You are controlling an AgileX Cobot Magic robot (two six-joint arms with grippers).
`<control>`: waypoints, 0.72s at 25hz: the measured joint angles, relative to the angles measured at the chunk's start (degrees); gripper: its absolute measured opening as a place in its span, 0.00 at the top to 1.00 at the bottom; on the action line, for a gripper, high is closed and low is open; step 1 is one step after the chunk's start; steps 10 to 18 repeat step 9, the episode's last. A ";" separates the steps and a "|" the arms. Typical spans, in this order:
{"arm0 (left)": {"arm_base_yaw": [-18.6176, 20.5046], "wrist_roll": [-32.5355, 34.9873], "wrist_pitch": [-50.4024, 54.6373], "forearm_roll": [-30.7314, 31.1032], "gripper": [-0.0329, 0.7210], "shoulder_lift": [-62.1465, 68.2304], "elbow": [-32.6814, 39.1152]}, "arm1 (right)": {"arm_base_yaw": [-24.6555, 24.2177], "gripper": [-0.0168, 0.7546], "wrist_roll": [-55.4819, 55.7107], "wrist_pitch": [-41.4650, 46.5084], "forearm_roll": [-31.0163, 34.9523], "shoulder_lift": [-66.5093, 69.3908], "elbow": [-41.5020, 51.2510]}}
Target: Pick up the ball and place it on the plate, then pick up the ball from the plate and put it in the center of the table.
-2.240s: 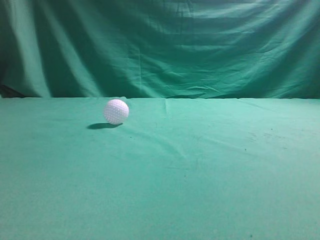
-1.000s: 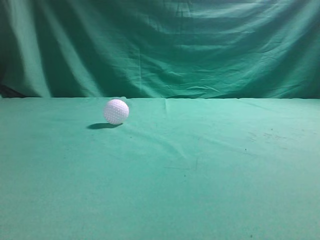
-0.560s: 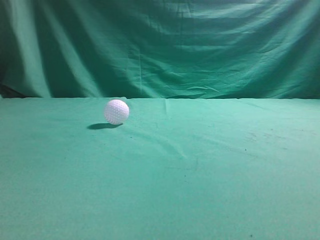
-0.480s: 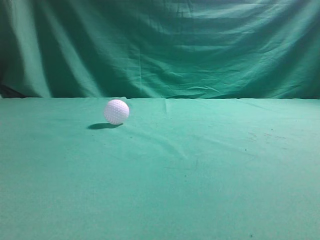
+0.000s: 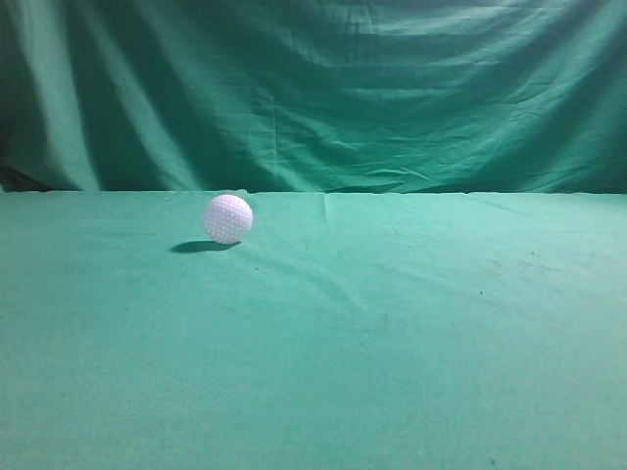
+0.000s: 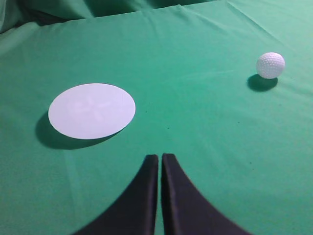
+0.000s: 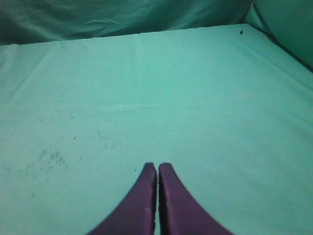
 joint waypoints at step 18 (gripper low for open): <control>0.00 0.00 0.00 0.04 0.96 0.00 0.00 | 0.00 0.98 0.00 0.00 0.00 0.00 0.00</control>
